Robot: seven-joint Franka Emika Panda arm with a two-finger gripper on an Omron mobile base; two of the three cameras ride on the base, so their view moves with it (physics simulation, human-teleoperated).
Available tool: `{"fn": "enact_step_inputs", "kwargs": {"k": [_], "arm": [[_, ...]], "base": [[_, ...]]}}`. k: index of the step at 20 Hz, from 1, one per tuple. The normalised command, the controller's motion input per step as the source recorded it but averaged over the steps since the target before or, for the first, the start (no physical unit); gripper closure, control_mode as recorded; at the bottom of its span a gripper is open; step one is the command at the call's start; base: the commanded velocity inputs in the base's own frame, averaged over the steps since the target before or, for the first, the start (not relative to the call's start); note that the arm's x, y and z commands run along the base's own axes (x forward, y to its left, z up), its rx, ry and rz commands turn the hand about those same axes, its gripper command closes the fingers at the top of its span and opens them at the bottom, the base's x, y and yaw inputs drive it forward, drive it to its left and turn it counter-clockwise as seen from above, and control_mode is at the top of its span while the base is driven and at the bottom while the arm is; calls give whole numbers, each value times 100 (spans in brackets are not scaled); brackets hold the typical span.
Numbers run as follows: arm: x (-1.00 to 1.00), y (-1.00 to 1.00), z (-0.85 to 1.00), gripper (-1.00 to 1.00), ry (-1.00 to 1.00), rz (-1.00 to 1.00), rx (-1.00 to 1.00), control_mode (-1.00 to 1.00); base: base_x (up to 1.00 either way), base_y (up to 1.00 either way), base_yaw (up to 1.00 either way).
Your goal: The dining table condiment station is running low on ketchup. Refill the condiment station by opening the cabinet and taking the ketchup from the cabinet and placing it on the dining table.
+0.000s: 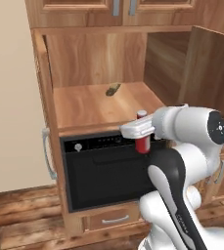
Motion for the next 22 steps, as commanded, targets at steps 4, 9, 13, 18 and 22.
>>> {"fn": "enact_step_inputs", "kwargs": {"k": [4, 9, 13, 18, 22], "arm": [[0, 0, 0, 100, 0, 0, 0, 100], [0, 0, 0, 100, 0, 0, 0, 100], [0, 0, 0, 100, 0, 0, 0, 100], [0, 0, 0, 100, 0, 0, 0, 100], [0, 0, 0, 100, 0, 0, 0, 100]], "base": [[-97, 8, -21], [-82, 7, -30], [-70, 1, -42], [-58, 0, -55], [-35, 0, -71]]}}
